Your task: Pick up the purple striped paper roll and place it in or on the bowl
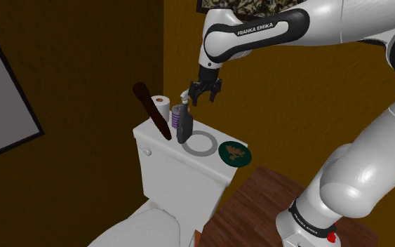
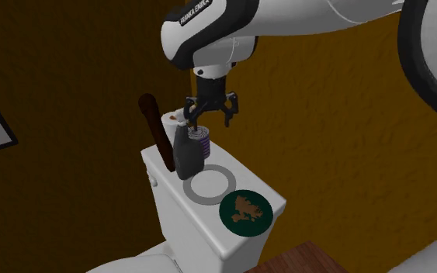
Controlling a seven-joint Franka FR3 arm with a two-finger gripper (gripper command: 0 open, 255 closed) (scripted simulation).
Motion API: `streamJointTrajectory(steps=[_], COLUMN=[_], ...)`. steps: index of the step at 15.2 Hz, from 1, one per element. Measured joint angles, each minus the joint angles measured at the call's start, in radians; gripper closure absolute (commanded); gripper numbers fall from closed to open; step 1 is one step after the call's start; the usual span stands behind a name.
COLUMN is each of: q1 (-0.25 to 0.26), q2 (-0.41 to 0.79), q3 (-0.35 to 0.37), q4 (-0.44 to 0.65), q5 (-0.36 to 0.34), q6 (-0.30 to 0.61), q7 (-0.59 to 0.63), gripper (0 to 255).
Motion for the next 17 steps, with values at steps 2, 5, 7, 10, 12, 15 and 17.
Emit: streamJointTrajectory(steps=[2, 5, 7, 10, 12, 15, 17], q1=[0.002, 0.008, 0.011, 0.018, 0.017, 0.018, 0.018], q2=[0.084, 0.202, 0.282, 0.374, 0.392, 0.417, 0.421], q3=[0.004, 0.009, 0.009, 0.010, 0.009, 0.009, 0.008], q4=[0.061, 0.136, 0.194, 0.270, 0.267, 0.261, 0.242], q5=[-0.008, -0.023, -0.032, -0.043, -0.045, -0.047, -0.047], q6=[0.017, 0.047, 0.063, 0.071, 0.090, 0.121, 0.145], q7=[0.012, 0.032, 0.041, 0.056, 0.056, 0.059, 0.059], gripper=[0, 0, 0, 0, 0, 0, 0])
